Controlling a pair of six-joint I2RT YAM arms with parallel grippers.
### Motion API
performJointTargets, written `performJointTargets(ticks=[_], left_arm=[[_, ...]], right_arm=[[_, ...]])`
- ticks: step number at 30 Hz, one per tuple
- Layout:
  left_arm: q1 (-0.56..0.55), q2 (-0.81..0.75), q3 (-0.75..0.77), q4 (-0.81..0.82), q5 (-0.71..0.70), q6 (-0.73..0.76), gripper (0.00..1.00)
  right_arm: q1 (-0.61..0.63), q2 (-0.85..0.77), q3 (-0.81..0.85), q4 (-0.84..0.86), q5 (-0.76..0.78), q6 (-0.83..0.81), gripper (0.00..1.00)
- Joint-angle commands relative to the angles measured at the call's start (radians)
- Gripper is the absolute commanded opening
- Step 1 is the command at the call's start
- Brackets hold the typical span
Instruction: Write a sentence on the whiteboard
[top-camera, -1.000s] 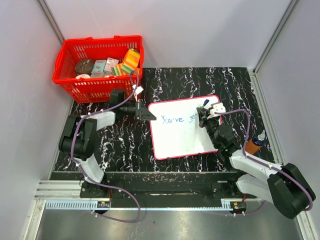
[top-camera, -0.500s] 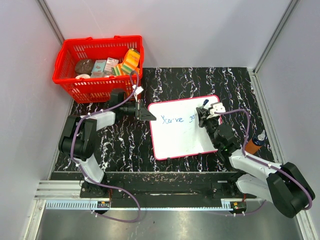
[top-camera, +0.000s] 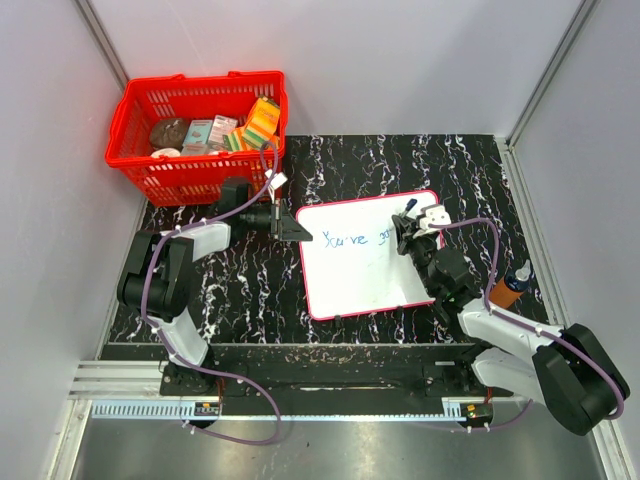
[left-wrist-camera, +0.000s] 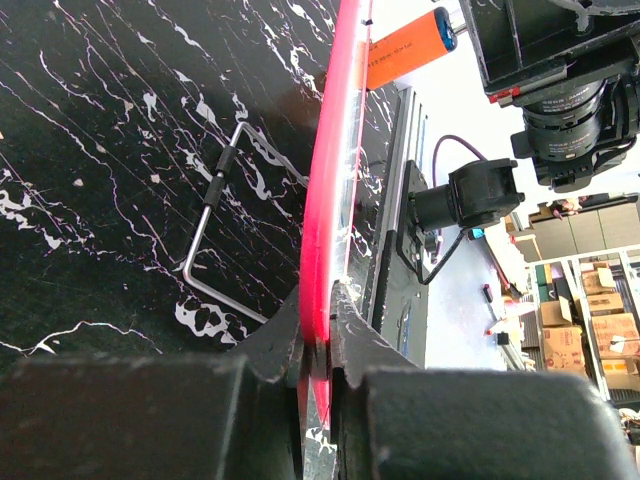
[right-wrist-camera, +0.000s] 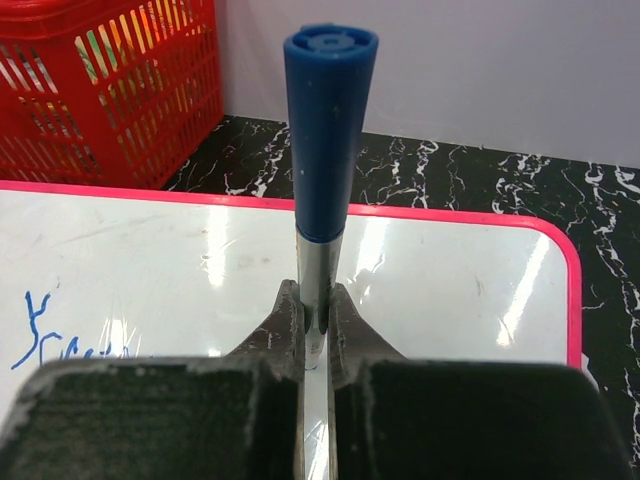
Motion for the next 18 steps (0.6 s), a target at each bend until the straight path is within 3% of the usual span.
performJointTargets(ticks=[1,12,18], left_arm=[[-0.026,-0.007,0.001,-0.010,-0.105,0.162,0.00],[-0.029,-0.003,0.007,-0.022,-0.110,0.170,0.00],[-0.032,-0.003,0.007,-0.030,-0.115,0.176,0.00]], right_arm=[[-0.011,-0.009,-0.003,0.001,0.077,-0.003,0.00],[-0.034,-0.041,-0.008,-0.022,0.084,0.000,0.00],[-0.034,-0.107,-0.028,0.025,-0.079,0.011,0.00]])
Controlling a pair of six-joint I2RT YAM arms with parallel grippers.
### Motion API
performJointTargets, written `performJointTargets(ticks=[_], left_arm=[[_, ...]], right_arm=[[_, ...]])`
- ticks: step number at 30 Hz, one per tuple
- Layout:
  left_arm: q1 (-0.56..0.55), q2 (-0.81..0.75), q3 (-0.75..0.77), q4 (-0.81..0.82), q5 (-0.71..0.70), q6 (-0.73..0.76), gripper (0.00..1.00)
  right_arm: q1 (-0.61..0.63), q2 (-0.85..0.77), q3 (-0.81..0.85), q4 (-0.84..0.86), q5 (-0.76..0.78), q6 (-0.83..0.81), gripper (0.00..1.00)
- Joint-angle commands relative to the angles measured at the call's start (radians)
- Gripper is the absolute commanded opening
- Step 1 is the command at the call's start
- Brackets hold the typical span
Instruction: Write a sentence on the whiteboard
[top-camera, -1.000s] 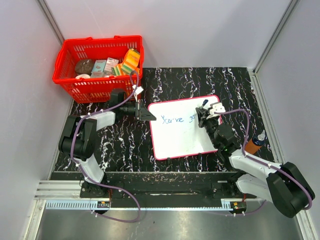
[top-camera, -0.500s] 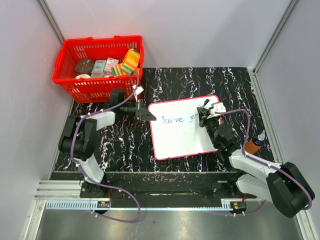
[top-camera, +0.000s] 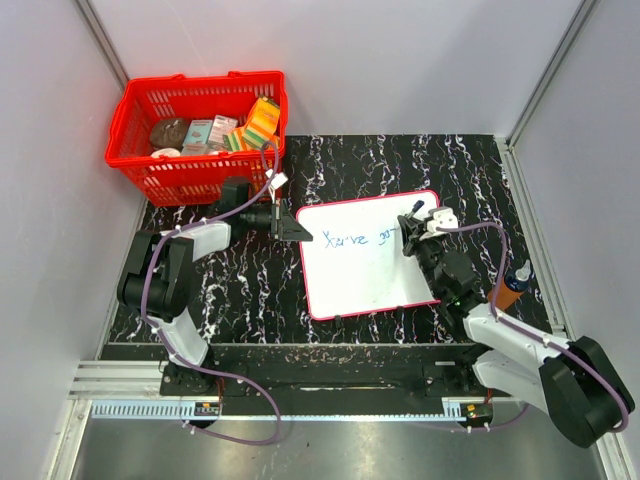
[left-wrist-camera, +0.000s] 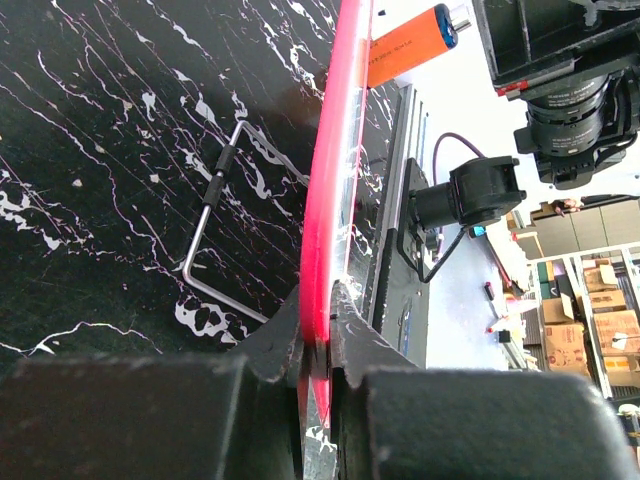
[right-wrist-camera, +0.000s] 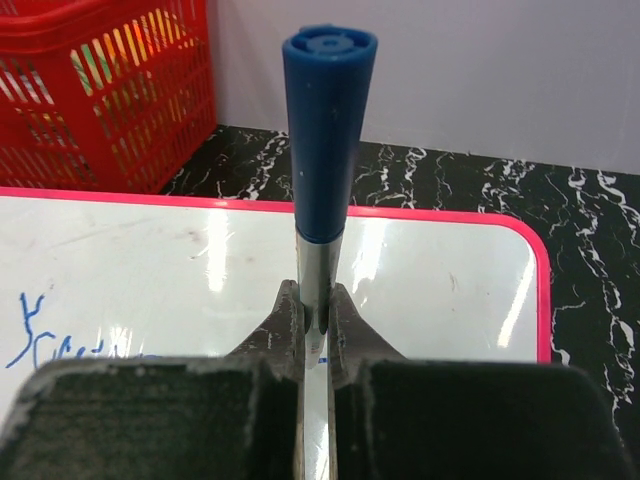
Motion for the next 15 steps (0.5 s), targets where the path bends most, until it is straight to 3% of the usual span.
performJointTargets(ticks=[1,15], left_arm=[[-0.032,-0.003,0.003,-0.013,-0.115,0.161,0.00],[-0.036,-0.006,0.006,-0.028,-0.116,0.173,0.00]], right_arm=[[-0.006,-0.059,-0.006,0.044,-0.089,0.013,0.00],[-0.005,0.051,0.041,0.091,0.003,-0.006,0.00]])
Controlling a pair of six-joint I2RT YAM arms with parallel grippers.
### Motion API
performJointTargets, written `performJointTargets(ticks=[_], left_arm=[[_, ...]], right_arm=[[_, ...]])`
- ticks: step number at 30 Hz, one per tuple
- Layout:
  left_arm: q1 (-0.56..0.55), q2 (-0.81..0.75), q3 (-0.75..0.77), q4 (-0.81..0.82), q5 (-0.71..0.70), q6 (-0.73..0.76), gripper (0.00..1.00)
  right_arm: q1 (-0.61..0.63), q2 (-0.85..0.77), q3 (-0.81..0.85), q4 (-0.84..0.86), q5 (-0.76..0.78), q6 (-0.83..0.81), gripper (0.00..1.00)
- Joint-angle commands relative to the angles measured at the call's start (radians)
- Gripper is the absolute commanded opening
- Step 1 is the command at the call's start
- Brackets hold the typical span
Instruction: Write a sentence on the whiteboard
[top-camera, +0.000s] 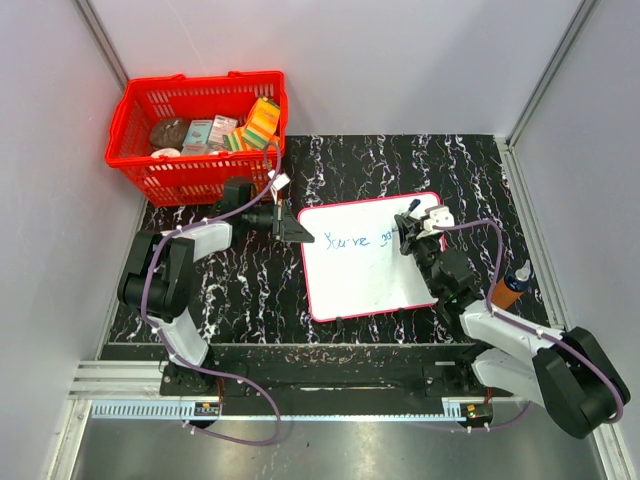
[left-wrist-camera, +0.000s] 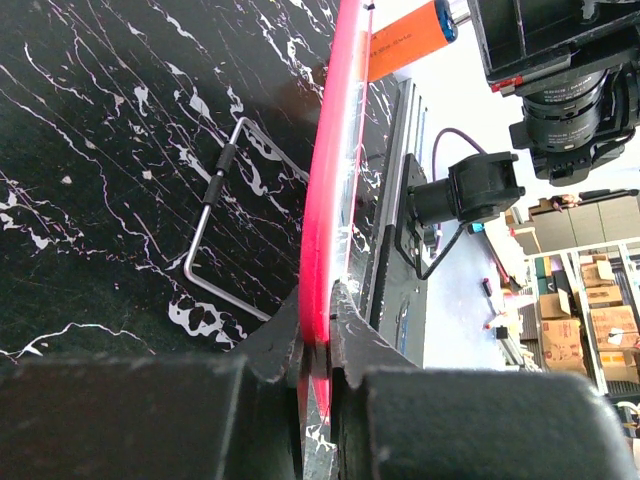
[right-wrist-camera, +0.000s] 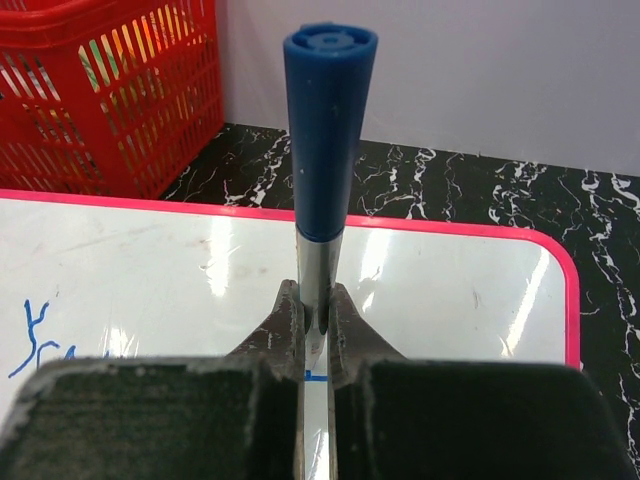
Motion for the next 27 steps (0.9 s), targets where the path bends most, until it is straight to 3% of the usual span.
performJointTargets(ticks=[1,11,27], left_arm=[[-0.024,-0.003,0.001,-0.009,-0.114,0.167,0.00],[-0.024,-0.006,0.001,-0.014,-0.115,0.170,0.00],[-0.024,-0.006,0.001,-0.019,-0.120,0.175,0.00]], right_arm=[[-0.006,0.018,0.042,0.059,0.047,-0.007,0.00],[-0.007,-0.021,0.011,0.037,0.095,-0.012,0.00],[-0.007,-0.068,-0.028,-0.032,0.007,0.025,0.00]])
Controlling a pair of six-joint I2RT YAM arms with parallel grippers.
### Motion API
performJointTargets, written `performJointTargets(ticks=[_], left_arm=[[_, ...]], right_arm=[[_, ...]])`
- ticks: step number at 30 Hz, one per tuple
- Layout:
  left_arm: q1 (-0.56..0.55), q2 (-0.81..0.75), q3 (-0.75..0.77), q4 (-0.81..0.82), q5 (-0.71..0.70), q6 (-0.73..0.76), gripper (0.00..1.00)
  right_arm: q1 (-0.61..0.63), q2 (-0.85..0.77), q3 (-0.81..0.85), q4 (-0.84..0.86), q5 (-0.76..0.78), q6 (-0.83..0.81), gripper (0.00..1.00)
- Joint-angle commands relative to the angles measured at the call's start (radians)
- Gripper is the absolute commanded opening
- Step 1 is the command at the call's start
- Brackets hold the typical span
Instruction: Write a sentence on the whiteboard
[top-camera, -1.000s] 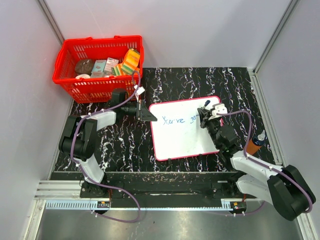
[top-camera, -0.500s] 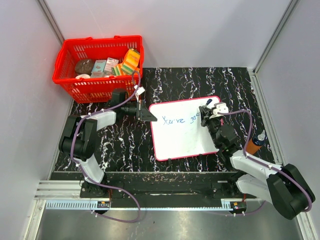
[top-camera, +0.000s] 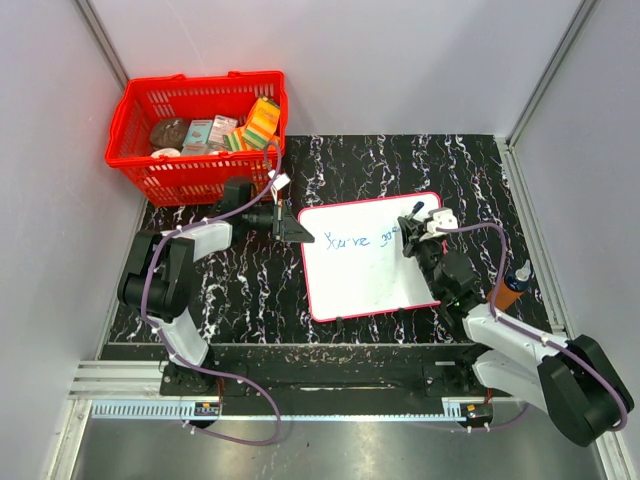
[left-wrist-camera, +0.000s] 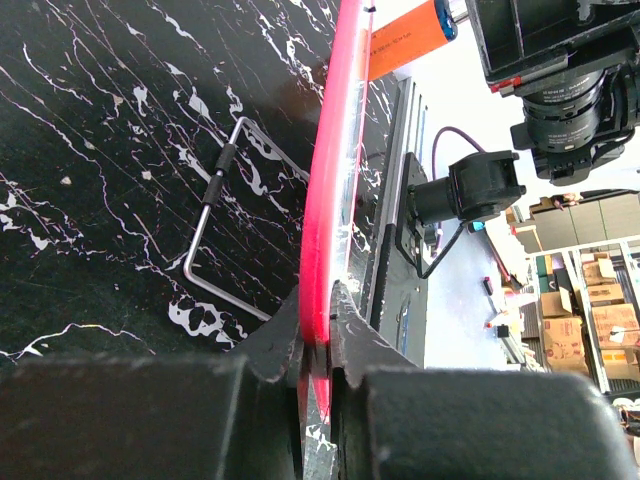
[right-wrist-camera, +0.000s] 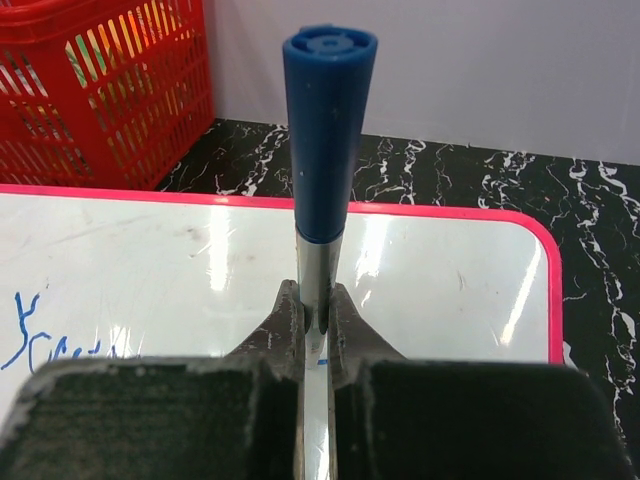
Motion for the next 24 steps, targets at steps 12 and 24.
performJointTargets(ticks=[12,24], left_arm=[[-0.025,-0.006,-0.002,-0.016,-0.123,0.169,0.00],[-0.025,-0.006,0.001,-0.024,-0.124,0.175,0.00]], right_arm=[[-0.005,-0.068,-0.040,-0.061,-0.033,0.033,0.00],[-0.005,-0.104,-0.048,-0.116,0.045,0.050,0.00]])
